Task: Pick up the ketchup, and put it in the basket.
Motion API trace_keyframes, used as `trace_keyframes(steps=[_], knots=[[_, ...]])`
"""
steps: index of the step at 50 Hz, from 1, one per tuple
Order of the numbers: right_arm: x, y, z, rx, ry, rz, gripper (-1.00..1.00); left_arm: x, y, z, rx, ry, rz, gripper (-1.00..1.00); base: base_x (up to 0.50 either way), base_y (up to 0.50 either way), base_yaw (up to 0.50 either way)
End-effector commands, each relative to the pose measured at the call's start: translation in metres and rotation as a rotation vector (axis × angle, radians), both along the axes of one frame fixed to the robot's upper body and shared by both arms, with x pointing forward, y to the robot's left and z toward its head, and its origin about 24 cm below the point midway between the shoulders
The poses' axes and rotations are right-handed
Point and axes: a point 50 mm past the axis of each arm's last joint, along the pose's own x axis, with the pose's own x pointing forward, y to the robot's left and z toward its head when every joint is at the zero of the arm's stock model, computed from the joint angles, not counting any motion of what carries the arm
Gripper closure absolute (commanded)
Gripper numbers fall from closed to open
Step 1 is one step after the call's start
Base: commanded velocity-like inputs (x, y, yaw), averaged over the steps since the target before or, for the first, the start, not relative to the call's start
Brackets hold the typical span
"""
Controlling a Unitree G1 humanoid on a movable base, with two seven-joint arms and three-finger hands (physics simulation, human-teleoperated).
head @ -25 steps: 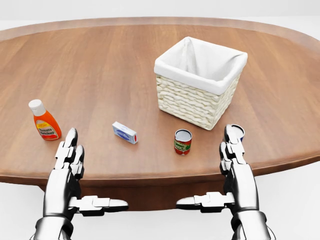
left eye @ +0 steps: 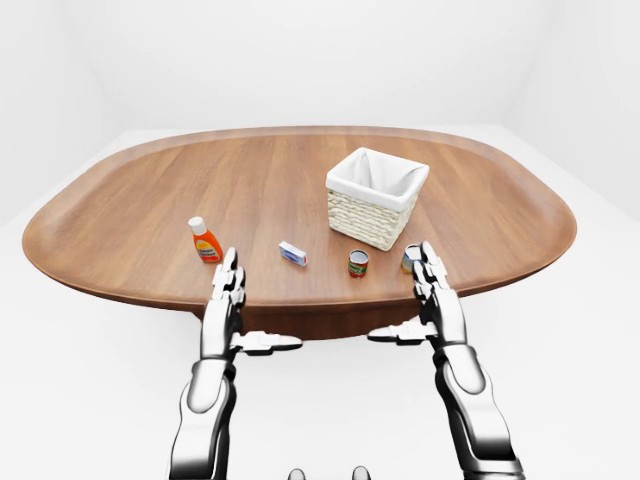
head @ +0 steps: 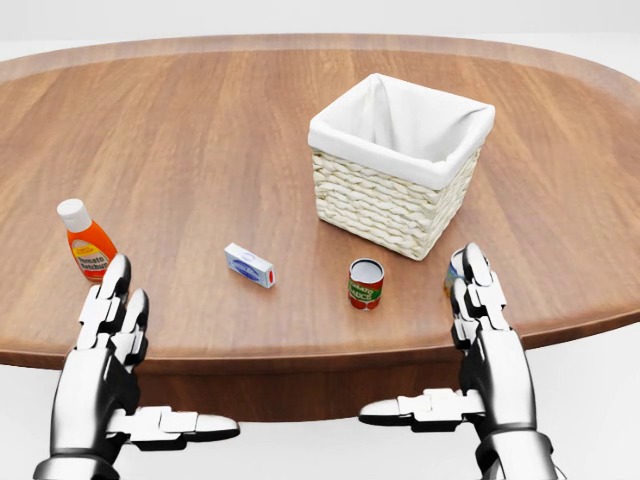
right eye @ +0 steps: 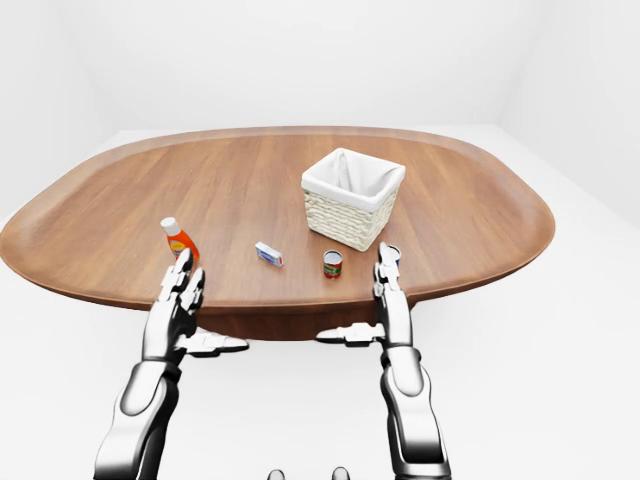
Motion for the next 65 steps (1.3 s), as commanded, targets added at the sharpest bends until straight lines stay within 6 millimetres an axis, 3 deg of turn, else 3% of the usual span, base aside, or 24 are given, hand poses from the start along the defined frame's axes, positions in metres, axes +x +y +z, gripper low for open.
trace_keyframes(steps=[1, 5, 30, 54, 65], knots=[[-0.023, 0.000, 0.032, -0.030, -0.119, -0.026, -1.00, -0.030, 0.009, 0.035, -0.012, -0.128, 0.003, -1.00, 0.00, 0.00, 0.00], [-0.034, -0.001, 0.046, -0.039, -0.176, -0.036, -1.00, -0.037, 0.013, 0.044, -0.016, -0.170, 0.013, -1.00, 0.00, 0.00, 0.00], [-0.036, -0.003, 0.045, -0.038, -0.169, -0.052, -1.00, -0.041, 0.016, 0.046, -0.009, -0.175, 0.026, -1.00, 0.00, 0.00, 0.00], [-0.033, -0.002, 0.042, -0.044, -0.155, -0.052, -1.00, -0.041, 0.015, 0.047, -0.005, -0.179, 0.021, -1.00, 0.00, 0.49, 0.00], [-0.030, -0.002, 0.042, -0.042, -0.158, -0.074, -1.00, -0.040, 0.017, 0.049, -0.025, -0.190, 0.033, -1.00, 0.00, 0.04, 0.00]])
